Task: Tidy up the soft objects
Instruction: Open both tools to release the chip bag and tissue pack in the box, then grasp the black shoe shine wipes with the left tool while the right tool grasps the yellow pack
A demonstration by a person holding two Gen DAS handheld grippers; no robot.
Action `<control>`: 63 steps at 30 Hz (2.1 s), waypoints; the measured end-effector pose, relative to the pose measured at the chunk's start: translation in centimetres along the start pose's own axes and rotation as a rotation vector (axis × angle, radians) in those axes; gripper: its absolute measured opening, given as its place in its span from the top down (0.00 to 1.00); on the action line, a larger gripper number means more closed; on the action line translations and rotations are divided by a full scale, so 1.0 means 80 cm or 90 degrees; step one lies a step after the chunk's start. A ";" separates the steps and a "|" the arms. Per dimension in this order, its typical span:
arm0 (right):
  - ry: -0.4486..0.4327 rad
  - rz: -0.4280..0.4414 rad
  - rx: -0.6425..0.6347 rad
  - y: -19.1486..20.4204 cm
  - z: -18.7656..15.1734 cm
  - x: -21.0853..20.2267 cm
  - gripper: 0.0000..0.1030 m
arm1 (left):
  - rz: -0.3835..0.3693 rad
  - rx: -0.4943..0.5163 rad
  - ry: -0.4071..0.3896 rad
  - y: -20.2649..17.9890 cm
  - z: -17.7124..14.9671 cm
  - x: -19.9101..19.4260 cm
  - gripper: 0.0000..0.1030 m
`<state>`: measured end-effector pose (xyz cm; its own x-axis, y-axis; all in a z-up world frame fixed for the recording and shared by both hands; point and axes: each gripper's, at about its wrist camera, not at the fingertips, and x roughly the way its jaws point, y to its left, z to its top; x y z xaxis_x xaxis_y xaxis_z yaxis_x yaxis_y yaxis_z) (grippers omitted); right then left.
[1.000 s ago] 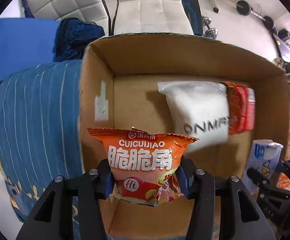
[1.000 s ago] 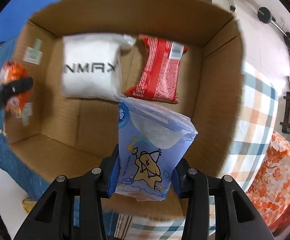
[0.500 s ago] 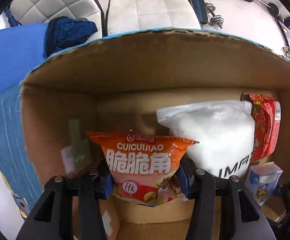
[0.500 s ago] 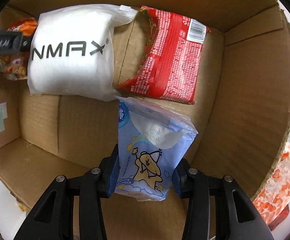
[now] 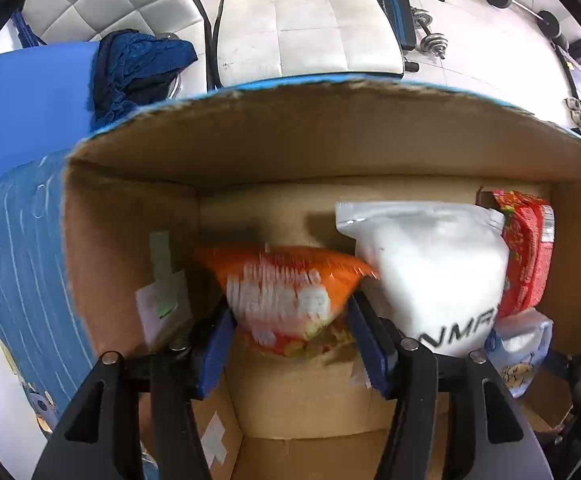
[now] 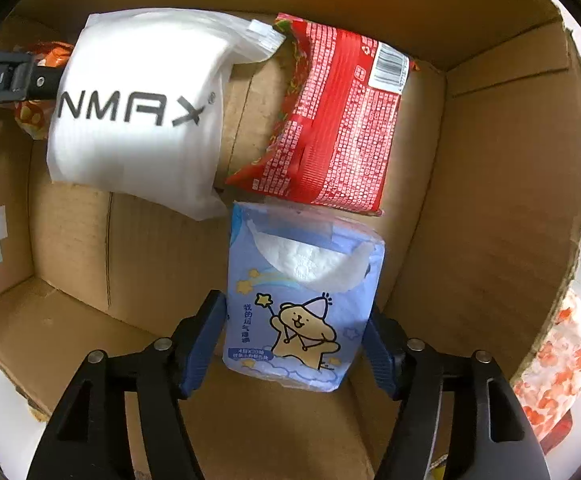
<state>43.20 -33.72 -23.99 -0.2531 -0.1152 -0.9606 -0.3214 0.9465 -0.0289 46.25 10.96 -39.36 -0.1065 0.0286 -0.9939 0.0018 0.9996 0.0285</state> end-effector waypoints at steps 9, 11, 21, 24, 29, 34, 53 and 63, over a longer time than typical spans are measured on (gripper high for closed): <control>-0.034 0.006 0.006 -0.003 -0.017 -0.039 0.24 | -0.021 -0.009 -0.053 0.015 -0.036 -0.058 0.45; -0.048 0.014 0.014 -0.004 -0.025 -0.051 0.24 | -0.027 -0.010 -0.072 0.018 -0.049 -0.072 0.45; -0.134 0.041 0.063 -0.006 -0.074 -0.095 0.00 | -0.061 -0.043 -0.138 0.031 -0.130 -0.116 0.20; -0.166 0.036 0.077 -0.005 -0.093 -0.107 0.00 | -0.090 -0.057 -0.166 0.033 -0.153 -0.130 0.13; -0.228 0.046 0.106 -0.003 -0.138 -0.137 0.00 | -0.122 -0.090 -0.213 0.033 -0.194 -0.152 0.03; -0.282 0.047 0.117 -0.003 -0.182 -0.167 0.00 | -0.116 -0.094 -0.252 0.024 -0.233 -0.176 0.00; -0.397 0.069 0.127 -0.036 -0.321 -0.209 0.00 | -0.004 -0.093 -0.375 -0.037 -0.361 -0.238 0.00; -0.336 0.135 0.048 0.005 -0.319 -0.160 0.00 | 0.011 -0.158 -0.324 0.023 -0.392 -0.194 0.00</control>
<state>23.01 -39.57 -4.64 0.1908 0.2269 -0.9550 -0.2426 0.9536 0.1781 16.70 12.30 -20.54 0.3838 0.1036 -0.9176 -0.2414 0.9704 0.0085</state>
